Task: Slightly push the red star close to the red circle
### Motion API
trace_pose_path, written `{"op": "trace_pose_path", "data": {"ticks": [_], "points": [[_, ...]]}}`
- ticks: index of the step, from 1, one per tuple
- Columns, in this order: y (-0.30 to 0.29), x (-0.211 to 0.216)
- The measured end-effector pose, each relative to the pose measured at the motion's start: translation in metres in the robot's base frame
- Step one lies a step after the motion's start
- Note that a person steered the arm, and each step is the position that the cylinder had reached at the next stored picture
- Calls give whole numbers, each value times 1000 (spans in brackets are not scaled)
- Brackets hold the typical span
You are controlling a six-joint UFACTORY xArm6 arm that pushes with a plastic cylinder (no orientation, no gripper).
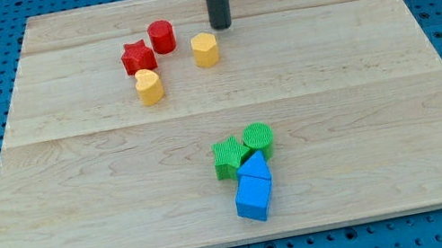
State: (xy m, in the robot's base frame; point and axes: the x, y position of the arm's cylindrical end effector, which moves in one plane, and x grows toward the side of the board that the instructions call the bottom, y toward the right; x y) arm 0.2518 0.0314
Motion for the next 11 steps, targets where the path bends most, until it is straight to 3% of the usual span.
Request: {"op": "trace_pose_path", "data": {"ticks": [1, 3, 4, 8, 10, 11], "points": [[-47, -26], [-147, 7], [-152, 35], [-153, 73], [-189, 135], [-184, 103]]}}
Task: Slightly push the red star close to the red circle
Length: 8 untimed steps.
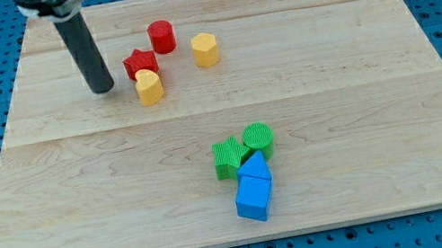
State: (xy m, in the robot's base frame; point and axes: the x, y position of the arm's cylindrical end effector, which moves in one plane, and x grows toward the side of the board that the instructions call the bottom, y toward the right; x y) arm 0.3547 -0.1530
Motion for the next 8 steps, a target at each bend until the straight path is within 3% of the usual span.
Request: {"op": "trace_pose_path", "data": {"ticks": [4, 6, 7, 8], "points": [[39, -6], [17, 3], [-37, 39], [0, 116]]}}
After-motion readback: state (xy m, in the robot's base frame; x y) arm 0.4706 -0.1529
